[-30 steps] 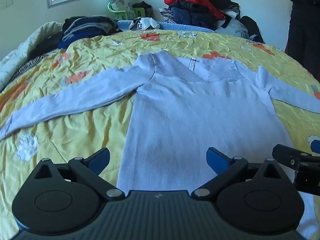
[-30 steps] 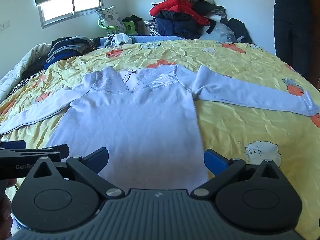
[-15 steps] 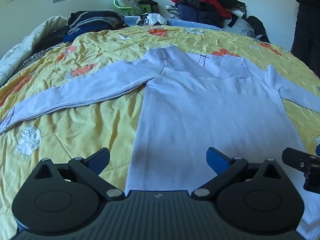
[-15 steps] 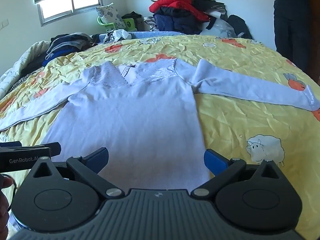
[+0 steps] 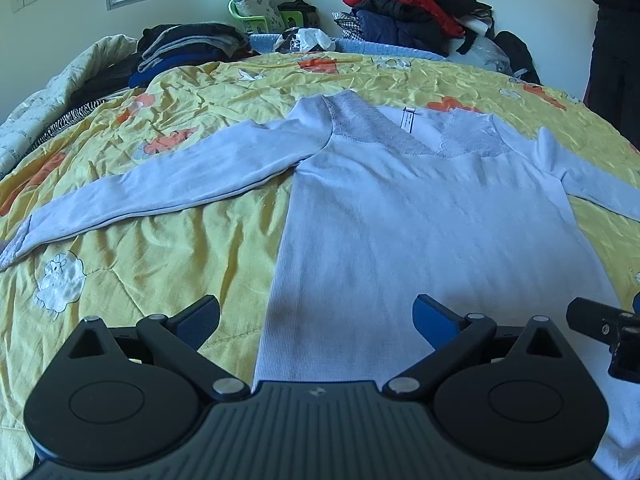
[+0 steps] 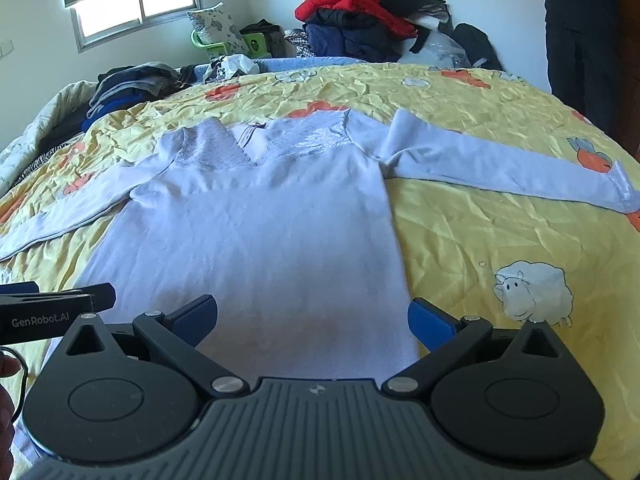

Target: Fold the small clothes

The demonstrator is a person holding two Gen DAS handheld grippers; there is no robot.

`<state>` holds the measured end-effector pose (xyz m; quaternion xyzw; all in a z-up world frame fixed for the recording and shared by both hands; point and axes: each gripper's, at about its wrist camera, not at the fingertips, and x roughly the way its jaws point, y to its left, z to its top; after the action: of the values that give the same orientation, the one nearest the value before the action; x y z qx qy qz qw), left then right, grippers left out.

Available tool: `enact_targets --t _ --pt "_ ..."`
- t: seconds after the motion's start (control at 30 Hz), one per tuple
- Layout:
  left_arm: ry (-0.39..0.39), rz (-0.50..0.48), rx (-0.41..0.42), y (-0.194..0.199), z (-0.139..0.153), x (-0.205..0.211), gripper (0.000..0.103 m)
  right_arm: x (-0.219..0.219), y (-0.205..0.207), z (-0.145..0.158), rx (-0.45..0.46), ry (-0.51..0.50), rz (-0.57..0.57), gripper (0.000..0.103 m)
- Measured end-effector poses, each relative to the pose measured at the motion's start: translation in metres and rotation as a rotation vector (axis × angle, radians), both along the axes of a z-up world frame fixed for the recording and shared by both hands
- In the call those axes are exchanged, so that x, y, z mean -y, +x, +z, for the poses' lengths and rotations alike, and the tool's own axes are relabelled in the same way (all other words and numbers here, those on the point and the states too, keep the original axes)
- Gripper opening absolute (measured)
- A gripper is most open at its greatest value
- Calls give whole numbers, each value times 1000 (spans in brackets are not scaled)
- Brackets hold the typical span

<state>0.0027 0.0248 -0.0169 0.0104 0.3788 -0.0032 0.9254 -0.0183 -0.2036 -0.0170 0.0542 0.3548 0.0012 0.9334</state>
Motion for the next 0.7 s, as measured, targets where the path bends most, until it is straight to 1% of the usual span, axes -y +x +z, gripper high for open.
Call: enact_targets --t 0.13,0.2,0.27,0.33,0.37,0.43,0.47,0.57,0.7 --pt "12 5 19 1 -1 1 103 0 1 -3 -5 2 3 103" --pt "15 3 38 3 -3 2 103 1 3 -4 7 -7 0 103" --pt "33 3 55 8 -13 3 103 1 6 -8 30 -26 -12 103" --pt "56 -4 41 14 -24 4 103 3 13 -16 48 -54 -28 103" --pt "54 -11 47 15 -30 4 103 4 16 -20 48 -68 -32 103" --pt "14 -20 103 9 -35 -1 103 5 22 -31 46 -103 -34 102" --pt "2 -19 105 8 -36 -3 103 5 24 -37 35 -119 -38 102" --pt "-27 -16 100 9 -38 -7 103 7 20 -42 62 -97 -44 103" --pt "-17 -12 107 8 -39 -4 103 5 22 -44 63 -104 -45 103"
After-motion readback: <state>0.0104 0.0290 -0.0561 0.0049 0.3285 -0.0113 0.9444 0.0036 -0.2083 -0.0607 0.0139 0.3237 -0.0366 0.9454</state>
